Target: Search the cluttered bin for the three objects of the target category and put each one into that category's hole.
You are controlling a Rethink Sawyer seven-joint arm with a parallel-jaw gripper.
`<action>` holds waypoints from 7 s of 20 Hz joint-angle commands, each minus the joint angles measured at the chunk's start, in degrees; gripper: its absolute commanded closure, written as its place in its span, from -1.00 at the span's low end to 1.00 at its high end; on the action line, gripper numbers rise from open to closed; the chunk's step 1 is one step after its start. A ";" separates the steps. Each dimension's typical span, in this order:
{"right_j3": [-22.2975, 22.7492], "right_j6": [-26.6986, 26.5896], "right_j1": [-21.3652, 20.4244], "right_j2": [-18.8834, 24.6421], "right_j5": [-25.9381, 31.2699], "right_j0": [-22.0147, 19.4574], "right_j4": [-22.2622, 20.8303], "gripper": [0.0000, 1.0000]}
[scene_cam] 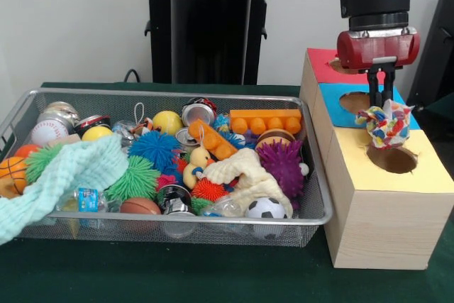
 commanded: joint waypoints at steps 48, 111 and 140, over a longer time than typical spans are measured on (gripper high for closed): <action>-7.19 7.97 1.30 -3.65 5.97 0.31 0.90 1.00; -15.46 9.86 20.43 -5.08 -5.81 0.60 3.27 1.00; -14.82 11.65 17.09 -8.04 -1.88 6.99 6.74 1.00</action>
